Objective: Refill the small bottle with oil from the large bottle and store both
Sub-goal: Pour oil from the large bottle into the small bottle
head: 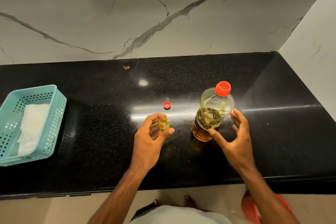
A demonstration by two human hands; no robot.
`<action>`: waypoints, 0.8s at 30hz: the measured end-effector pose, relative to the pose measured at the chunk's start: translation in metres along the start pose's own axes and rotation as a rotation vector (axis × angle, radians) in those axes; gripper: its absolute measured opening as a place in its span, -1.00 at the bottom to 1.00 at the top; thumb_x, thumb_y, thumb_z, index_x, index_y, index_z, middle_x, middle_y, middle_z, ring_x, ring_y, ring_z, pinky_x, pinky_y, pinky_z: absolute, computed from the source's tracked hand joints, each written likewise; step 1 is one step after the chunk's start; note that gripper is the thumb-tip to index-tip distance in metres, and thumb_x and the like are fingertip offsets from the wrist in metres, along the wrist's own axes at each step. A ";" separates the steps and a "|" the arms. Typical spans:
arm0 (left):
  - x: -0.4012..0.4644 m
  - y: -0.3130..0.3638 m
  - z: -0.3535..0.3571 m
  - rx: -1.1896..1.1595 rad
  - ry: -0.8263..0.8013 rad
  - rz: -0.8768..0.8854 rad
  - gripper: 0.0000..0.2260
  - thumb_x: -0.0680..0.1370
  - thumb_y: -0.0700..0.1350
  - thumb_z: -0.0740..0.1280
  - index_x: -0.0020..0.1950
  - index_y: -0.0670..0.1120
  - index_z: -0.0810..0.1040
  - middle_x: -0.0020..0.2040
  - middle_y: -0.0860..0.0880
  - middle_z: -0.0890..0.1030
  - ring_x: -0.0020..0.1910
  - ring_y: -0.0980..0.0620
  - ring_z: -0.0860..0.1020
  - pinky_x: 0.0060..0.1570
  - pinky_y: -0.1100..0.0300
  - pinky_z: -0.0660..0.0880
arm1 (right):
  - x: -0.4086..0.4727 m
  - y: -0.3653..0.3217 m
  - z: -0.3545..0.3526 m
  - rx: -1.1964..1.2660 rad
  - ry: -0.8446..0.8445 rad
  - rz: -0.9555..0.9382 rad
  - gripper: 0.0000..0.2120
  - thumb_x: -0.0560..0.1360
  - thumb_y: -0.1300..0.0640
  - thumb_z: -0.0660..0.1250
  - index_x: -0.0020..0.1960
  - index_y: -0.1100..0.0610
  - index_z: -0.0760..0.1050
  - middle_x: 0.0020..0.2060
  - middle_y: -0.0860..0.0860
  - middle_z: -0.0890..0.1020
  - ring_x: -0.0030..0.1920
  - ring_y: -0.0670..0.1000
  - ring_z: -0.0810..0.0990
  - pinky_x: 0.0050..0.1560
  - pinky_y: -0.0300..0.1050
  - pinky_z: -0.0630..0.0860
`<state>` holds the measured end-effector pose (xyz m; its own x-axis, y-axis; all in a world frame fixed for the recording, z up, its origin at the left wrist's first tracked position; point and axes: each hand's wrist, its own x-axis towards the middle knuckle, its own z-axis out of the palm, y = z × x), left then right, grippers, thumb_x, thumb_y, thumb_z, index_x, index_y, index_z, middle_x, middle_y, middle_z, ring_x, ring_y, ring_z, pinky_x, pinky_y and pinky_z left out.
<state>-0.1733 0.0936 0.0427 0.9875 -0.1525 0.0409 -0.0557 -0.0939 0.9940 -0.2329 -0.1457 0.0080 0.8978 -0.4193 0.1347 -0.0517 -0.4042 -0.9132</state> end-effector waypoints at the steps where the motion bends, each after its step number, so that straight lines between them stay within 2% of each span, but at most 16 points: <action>1: 0.001 0.001 0.001 0.003 -0.009 0.003 -0.70 0.40 -0.23 0.51 0.06 0.00 0.57 -0.09 0.15 0.67 -0.05 0.16 0.65 -0.06 0.41 0.51 | 0.009 -0.001 0.004 -0.001 -0.050 -0.015 -0.10 0.28 -0.17 0.56 0.48 -0.03 0.19 0.39 -0.05 0.40 0.39 -0.12 0.37 0.37 -0.08 0.34; 4: 0.004 0.005 0.002 0.009 -0.023 0.016 -0.70 0.40 -0.24 0.51 0.08 -0.03 0.57 -0.11 0.14 0.67 -0.07 0.18 0.65 -0.04 0.40 0.51 | 0.026 0.000 0.017 0.042 -0.120 -0.039 -0.12 0.23 -0.21 0.56 0.43 -0.07 0.24 0.30 -0.09 0.48 0.30 -0.09 0.49 0.30 -0.04 0.47; 8: 0.007 0.009 0.003 0.024 -0.029 0.016 -0.67 0.39 -0.26 0.51 0.10 -0.06 0.57 -0.10 0.22 0.66 -0.08 0.21 0.64 -0.02 0.37 0.53 | 0.036 -0.003 0.031 0.044 -0.057 -0.083 -0.18 0.20 -0.25 0.55 0.35 -0.09 0.32 0.21 -0.11 0.52 0.16 -0.20 0.54 0.12 -0.37 0.47; 10: 0.008 0.010 0.003 0.043 -0.035 0.010 -0.66 0.39 -0.24 0.52 0.12 -0.05 0.57 -0.08 0.26 0.66 -0.06 0.20 0.65 -0.01 0.35 0.54 | 0.038 -0.005 0.037 0.068 -0.027 -0.105 -0.23 0.20 -0.23 0.55 0.31 -0.06 0.35 0.16 -0.16 0.53 0.11 -0.23 0.56 0.04 -0.44 0.46; 15: 0.011 0.012 0.002 0.064 -0.031 -0.012 -0.64 0.38 -0.19 0.54 0.11 0.07 0.58 -0.04 0.19 0.68 0.00 0.14 0.66 0.07 0.22 0.57 | 0.048 -0.010 0.041 0.026 0.048 -0.148 -0.40 0.23 -0.17 0.53 0.19 -0.06 0.41 0.02 -0.26 0.58 0.00 -0.22 0.60 -0.01 -0.38 0.50; 19: 0.013 0.011 0.000 0.086 -0.023 -0.015 -0.59 0.36 -0.12 0.55 0.18 -0.01 0.59 0.01 0.10 0.69 0.04 0.11 0.65 0.07 0.23 0.57 | 0.058 -0.018 0.036 -0.048 0.015 -0.235 -0.45 0.23 -0.08 0.53 0.14 0.02 0.44 -0.03 -0.05 0.63 -0.06 -0.11 0.64 -0.04 -0.22 0.57; 22: 0.013 0.013 0.000 0.104 -0.017 -0.005 -0.57 0.35 -0.12 0.55 0.20 -0.09 0.60 0.01 0.07 0.69 0.03 0.14 0.65 0.12 0.18 0.56 | 0.065 -0.026 0.028 -0.118 -0.052 -0.362 -0.39 0.22 -0.03 0.55 0.19 -0.06 0.38 0.05 -0.06 0.58 -0.04 -0.11 0.60 -0.04 -0.35 0.50; 24: 0.013 0.016 0.000 0.111 -0.013 0.011 -0.60 0.36 -0.15 0.55 0.18 -0.08 0.61 0.00 0.10 0.68 0.02 0.18 0.64 0.14 0.22 0.55 | 0.068 -0.031 0.022 -0.232 -0.102 -0.434 -0.30 0.19 0.01 0.59 0.25 -0.01 0.38 0.11 -0.10 0.53 0.01 -0.09 0.55 -0.01 -0.40 0.43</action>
<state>-0.1617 0.0903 0.0589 0.9848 -0.1665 0.0494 -0.0828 -0.2002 0.9762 -0.1607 -0.1433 0.0367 0.8958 -0.0956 0.4341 0.2501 -0.6990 -0.6700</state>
